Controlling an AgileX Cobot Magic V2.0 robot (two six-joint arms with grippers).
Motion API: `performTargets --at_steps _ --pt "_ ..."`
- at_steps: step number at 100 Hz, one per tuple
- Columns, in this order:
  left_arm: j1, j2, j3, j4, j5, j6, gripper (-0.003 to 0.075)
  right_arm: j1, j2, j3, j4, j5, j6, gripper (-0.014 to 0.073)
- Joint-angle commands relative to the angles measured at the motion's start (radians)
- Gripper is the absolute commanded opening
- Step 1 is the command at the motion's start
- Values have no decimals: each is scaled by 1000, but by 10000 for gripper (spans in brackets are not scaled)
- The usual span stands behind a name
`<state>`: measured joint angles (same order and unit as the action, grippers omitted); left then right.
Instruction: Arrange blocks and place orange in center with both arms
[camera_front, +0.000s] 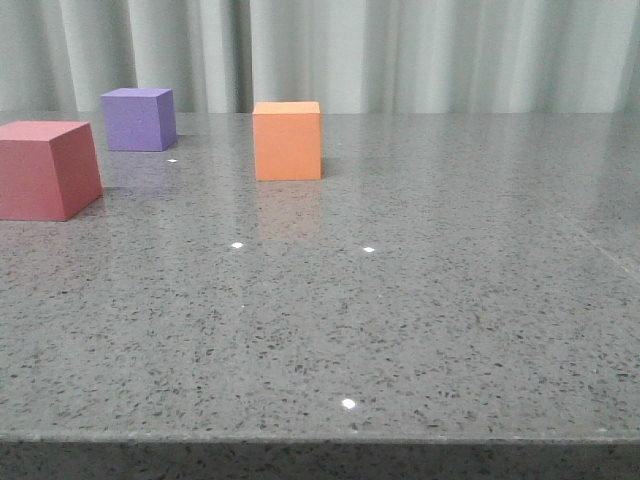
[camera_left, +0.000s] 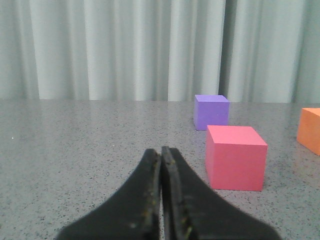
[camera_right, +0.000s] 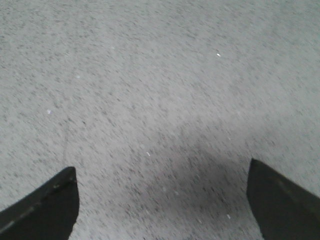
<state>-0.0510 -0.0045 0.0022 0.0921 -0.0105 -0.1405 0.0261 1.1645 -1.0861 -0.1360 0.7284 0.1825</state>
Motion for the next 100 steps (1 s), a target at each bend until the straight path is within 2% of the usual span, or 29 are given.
performTargets --at_steps 1,27,42,61,77,85,93,100 --pt "2 -31 43 0 -75 -2 -19 -32 -122 94 -3 -144 1 666" --pt "2 -31 43 0 -75 -2 -19 -46 -425 401 -10 -389 7 666" --pt "2 -31 43 0 -75 -2 -19 -46 -586 532 -10 -457 7 666" --pt "2 -31 43 0 -75 -2 -19 -46 -720 602 -12 -515 7 666" --pt "2 -31 43 0 -75 -2 -19 -46 -734 605 -20 -515 7 653" --pt "2 -31 43 0 -75 -2 -19 -46 -734 605 -20 -522 7 578" --pt "2 -31 43 0 -75 -2 -19 -46 -734 605 -20 -541 7 419" --pt "2 -31 43 0 -75 -2 -19 -46 -734 605 -20 -551 7 247"
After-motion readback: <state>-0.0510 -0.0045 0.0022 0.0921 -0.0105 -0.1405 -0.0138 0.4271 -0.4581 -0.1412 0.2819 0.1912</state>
